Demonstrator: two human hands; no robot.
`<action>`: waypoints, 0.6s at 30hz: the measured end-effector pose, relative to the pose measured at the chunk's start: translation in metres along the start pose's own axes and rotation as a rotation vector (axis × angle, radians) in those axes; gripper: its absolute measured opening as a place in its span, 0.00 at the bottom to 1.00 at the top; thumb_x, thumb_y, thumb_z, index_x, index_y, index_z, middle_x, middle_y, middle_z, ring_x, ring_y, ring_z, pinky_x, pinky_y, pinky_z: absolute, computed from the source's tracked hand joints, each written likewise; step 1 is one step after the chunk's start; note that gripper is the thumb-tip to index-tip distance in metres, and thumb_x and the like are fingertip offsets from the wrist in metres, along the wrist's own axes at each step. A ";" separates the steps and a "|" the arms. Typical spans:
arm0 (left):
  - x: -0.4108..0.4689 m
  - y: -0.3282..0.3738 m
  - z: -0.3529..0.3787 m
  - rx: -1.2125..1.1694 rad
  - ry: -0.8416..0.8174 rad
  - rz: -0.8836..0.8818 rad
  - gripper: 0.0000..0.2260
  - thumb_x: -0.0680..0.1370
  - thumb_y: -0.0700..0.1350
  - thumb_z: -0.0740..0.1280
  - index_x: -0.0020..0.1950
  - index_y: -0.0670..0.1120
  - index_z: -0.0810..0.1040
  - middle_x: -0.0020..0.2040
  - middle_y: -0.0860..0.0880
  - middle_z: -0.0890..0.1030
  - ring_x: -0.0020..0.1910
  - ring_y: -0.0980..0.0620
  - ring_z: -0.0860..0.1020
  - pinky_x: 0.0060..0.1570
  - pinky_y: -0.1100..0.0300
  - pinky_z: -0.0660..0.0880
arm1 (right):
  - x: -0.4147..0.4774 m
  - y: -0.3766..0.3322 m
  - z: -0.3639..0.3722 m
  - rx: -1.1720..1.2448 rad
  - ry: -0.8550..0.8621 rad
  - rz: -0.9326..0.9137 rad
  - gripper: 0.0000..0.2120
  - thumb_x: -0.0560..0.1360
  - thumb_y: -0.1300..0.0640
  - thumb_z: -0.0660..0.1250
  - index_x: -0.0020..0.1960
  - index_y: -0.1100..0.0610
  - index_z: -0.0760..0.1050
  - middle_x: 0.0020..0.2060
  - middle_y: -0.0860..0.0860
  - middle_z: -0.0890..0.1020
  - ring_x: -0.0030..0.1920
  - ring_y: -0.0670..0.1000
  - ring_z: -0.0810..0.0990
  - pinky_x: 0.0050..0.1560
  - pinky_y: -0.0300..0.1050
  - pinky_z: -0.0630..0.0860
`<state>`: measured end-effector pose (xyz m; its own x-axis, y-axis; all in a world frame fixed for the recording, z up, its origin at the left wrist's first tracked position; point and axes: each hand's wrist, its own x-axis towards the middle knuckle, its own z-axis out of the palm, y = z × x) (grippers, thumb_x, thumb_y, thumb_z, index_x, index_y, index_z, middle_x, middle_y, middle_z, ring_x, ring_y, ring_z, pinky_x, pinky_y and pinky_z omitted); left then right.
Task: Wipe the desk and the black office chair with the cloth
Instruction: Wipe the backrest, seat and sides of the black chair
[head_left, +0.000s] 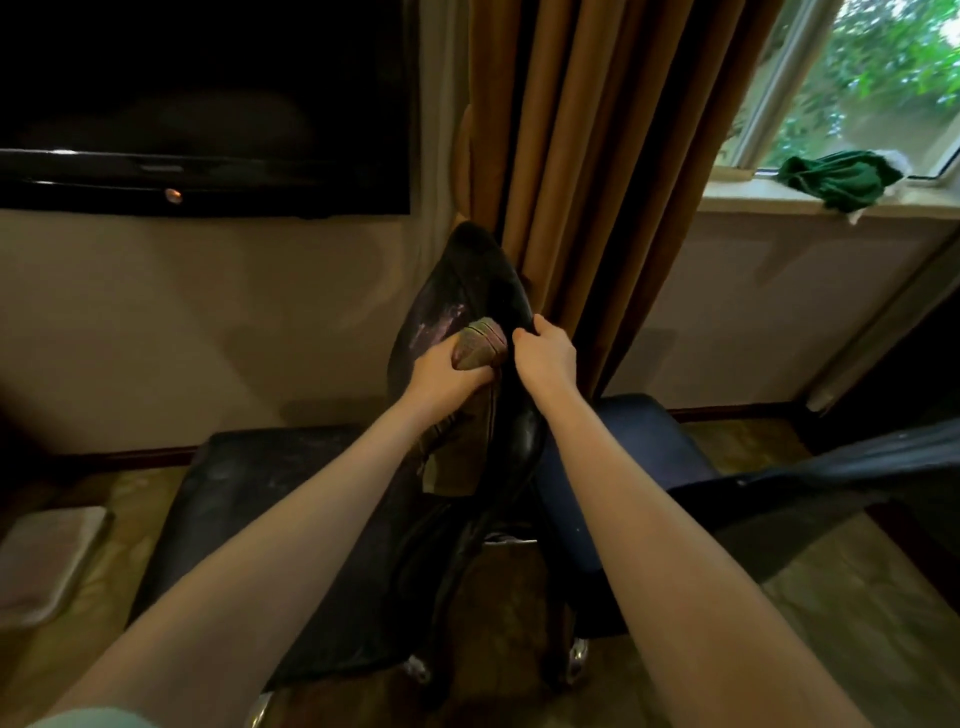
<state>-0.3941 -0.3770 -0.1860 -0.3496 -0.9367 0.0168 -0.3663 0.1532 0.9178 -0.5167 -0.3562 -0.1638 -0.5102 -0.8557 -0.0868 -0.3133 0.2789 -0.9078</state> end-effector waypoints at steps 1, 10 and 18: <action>-0.010 -0.001 0.000 -0.027 -0.017 -0.002 0.21 0.74 0.39 0.68 0.67 0.46 0.72 0.60 0.47 0.78 0.61 0.50 0.75 0.65 0.56 0.68 | -0.001 0.000 0.001 -0.010 -0.001 -0.005 0.24 0.81 0.55 0.56 0.75 0.55 0.59 0.70 0.54 0.68 0.68 0.56 0.68 0.66 0.49 0.66; -0.078 -0.016 0.007 -0.036 -0.003 0.057 0.15 0.72 0.38 0.71 0.58 0.47 0.77 0.50 0.51 0.78 0.49 0.56 0.76 0.47 0.67 0.71 | -0.016 -0.003 0.003 0.032 0.202 -0.093 0.18 0.79 0.55 0.60 0.69 0.56 0.70 0.64 0.55 0.74 0.64 0.54 0.72 0.65 0.47 0.69; -0.083 -0.005 0.002 -0.184 0.066 0.004 0.12 0.73 0.37 0.69 0.52 0.52 0.75 0.43 0.58 0.77 0.45 0.58 0.75 0.42 0.70 0.71 | -0.051 -0.003 0.009 -0.285 0.094 -0.476 0.11 0.77 0.52 0.65 0.49 0.58 0.83 0.58 0.50 0.77 0.62 0.51 0.68 0.62 0.43 0.62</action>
<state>-0.3649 -0.2998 -0.1926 -0.2914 -0.9557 0.0410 -0.1989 0.1025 0.9747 -0.4823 -0.3174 -0.1605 -0.3246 -0.8770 0.3543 -0.7236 -0.0110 -0.6901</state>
